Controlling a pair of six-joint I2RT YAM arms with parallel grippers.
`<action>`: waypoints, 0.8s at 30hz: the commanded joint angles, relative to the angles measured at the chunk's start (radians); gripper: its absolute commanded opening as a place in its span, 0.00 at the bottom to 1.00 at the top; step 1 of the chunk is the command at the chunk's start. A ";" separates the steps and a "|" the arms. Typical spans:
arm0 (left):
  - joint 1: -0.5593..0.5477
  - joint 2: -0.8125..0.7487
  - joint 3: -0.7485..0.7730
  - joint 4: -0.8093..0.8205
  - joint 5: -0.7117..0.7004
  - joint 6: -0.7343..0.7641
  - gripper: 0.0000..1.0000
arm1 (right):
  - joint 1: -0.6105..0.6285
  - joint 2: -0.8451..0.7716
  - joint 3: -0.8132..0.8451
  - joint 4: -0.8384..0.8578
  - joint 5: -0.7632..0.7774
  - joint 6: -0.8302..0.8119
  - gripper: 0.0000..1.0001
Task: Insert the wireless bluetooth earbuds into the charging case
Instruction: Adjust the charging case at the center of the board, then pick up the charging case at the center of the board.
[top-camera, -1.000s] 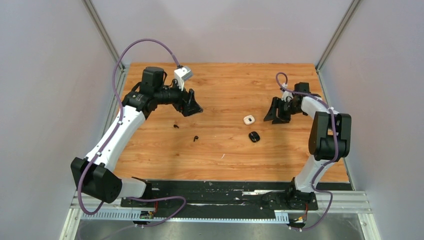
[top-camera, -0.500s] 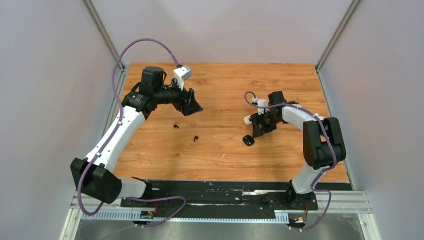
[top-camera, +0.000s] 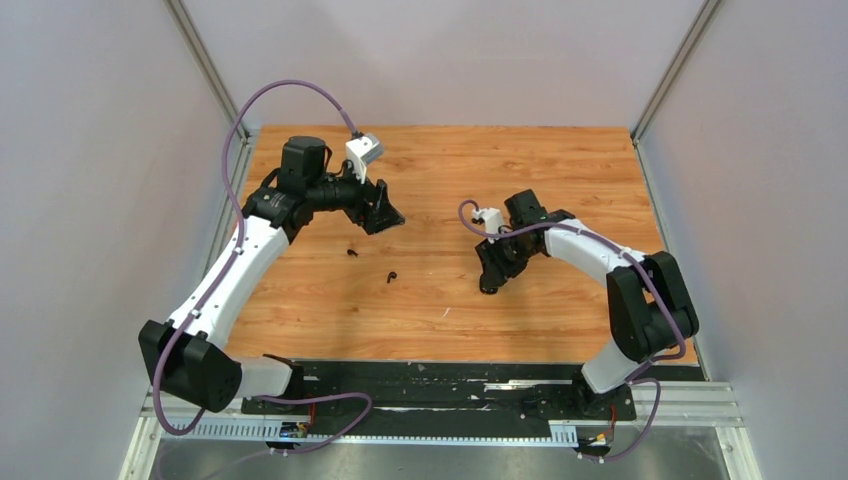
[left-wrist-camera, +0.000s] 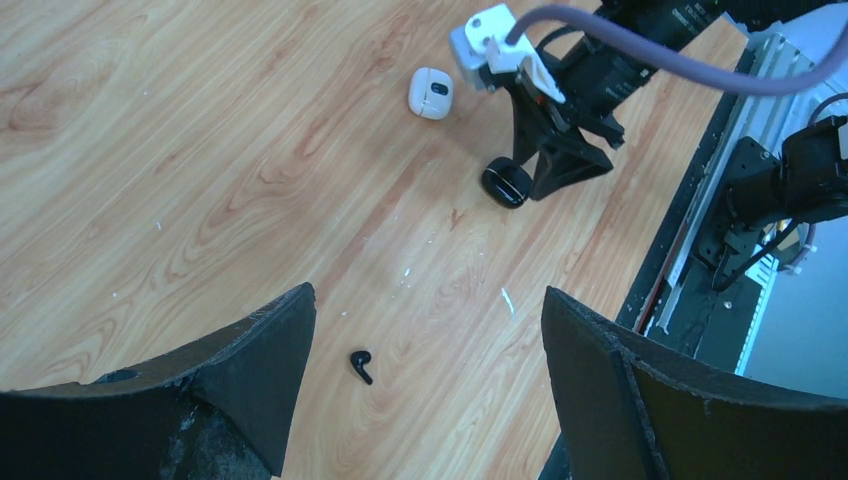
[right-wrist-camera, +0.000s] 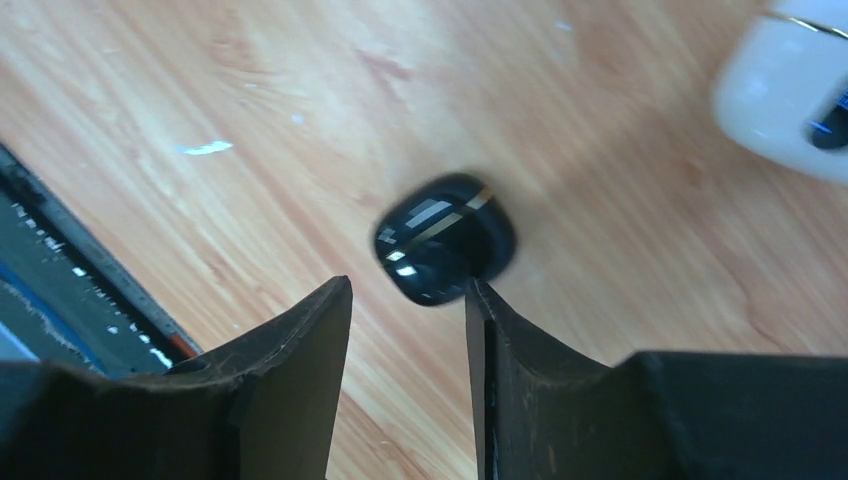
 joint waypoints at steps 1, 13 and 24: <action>0.003 -0.008 0.006 0.033 0.006 0.014 0.88 | 0.070 -0.011 0.060 -0.031 -0.088 -0.025 0.45; 0.004 -0.022 0.020 -0.008 -0.058 0.056 0.89 | 0.040 0.024 0.343 -0.320 -0.304 -0.935 0.62; 0.041 0.002 0.072 -0.109 0.043 0.045 0.90 | 0.039 0.071 0.240 -0.480 -0.254 -1.915 0.68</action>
